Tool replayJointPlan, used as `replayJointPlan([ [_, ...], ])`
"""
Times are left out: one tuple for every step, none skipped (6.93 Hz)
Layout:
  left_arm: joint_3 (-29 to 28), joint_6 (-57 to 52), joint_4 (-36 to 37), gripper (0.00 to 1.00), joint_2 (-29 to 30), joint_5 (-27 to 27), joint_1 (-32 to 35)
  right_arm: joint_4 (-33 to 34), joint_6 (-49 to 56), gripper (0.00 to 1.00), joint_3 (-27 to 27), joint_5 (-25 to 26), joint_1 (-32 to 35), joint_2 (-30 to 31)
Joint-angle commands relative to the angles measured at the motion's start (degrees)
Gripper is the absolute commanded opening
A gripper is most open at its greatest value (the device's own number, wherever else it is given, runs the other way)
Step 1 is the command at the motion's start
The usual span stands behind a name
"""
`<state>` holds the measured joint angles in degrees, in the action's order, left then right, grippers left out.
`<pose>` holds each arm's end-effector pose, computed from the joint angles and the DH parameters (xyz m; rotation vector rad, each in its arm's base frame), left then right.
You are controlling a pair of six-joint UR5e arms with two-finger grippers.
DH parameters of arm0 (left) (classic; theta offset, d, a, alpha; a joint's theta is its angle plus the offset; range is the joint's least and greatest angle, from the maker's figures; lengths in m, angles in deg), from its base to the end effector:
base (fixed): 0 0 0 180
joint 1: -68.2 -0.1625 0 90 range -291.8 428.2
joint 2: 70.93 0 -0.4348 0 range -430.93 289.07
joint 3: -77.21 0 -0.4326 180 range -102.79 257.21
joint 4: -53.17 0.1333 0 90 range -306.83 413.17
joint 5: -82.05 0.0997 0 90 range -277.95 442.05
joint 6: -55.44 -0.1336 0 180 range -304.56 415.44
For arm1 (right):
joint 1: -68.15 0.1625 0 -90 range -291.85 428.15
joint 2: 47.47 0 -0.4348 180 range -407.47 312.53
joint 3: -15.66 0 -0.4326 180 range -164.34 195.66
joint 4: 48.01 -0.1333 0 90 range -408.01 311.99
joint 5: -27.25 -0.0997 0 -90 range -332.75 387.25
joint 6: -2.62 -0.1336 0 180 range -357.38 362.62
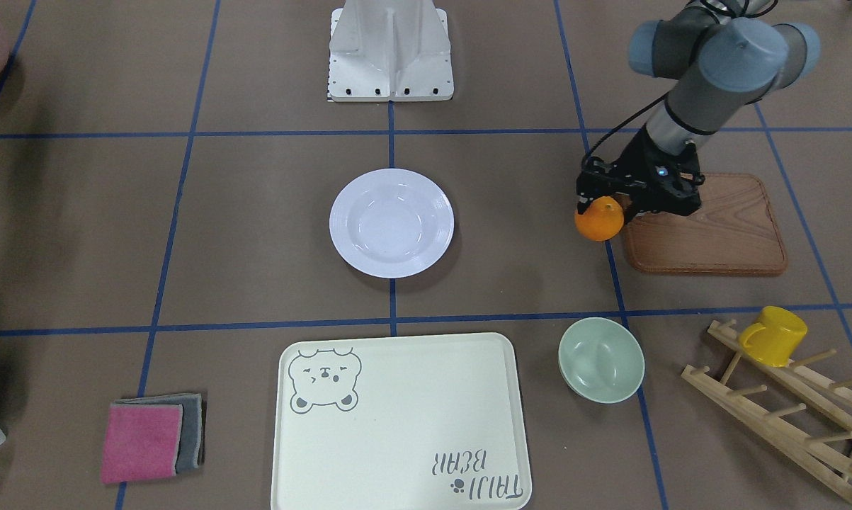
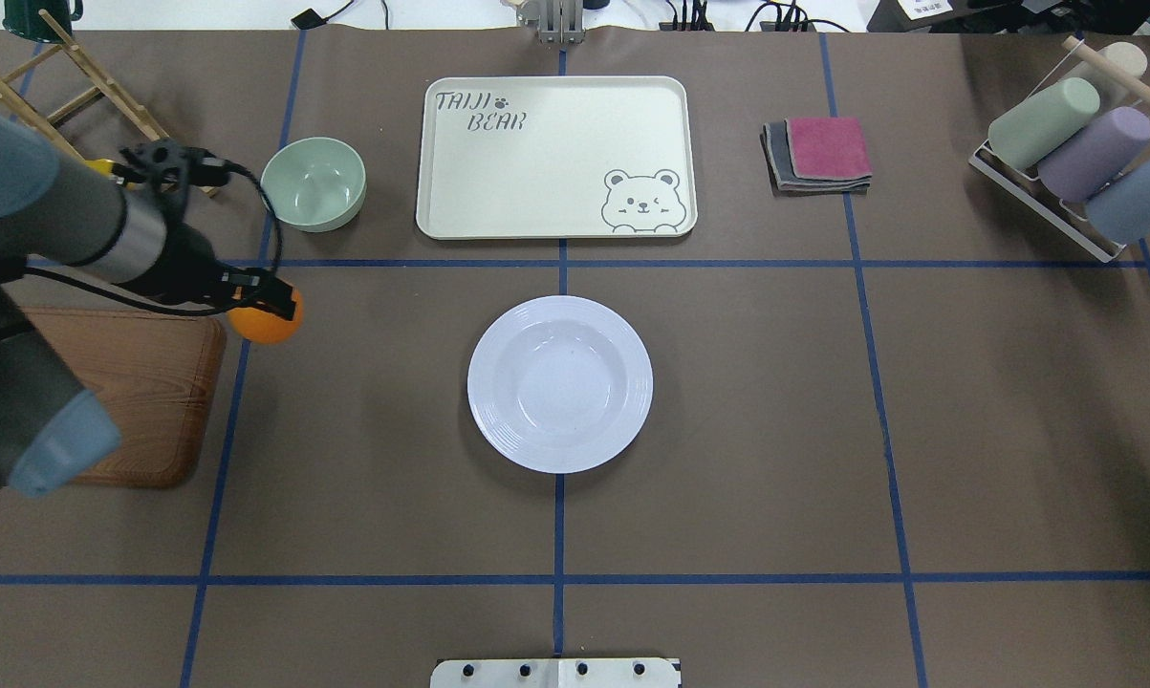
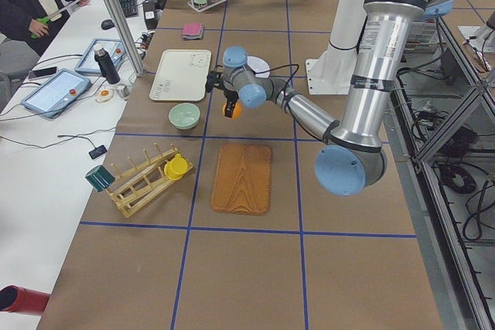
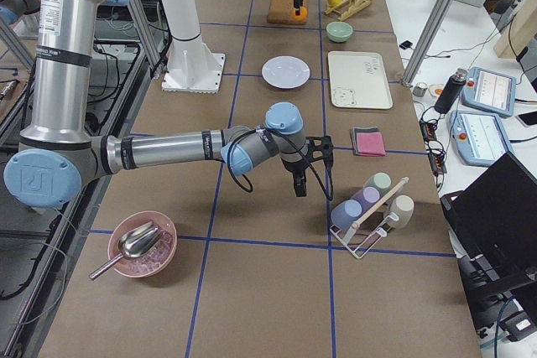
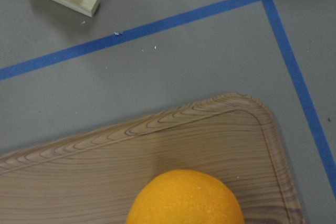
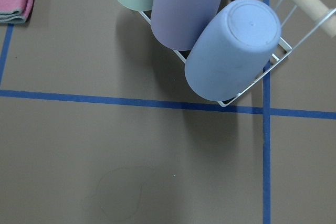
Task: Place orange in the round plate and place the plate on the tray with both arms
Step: 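Carry the orange with the left gripper and lower it onto the white plate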
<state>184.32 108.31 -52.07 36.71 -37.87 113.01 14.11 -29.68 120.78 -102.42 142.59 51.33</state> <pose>0.4071 -0.4983 0.3284 0.1896 0.9617 0.1046 -0.0889 -0.4981 0.5736 0.2506 -0.8444 0.0665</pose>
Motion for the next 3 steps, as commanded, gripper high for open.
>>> replayJointPlan([
  [-2.24, 12.55, 11.67, 0.0, 15.69, 8.18, -10.49, -4.19, -8.98, 1.0, 0.0, 0.29, -3.94, -1.15],
  [-7.92, 17.65, 14.59, 0.0, 23.69, 12.48, -14.36, -4.37, -12.58, 1.0, 0.09, 0.47, -5.0, -2.03],
  [-14.33, 20.05, 14.1, 0.0, 28.55, 16.7, -17.88, -4.8, -14.61, 1.0, 0.0, 0.47, -5.62, -2.82],
])
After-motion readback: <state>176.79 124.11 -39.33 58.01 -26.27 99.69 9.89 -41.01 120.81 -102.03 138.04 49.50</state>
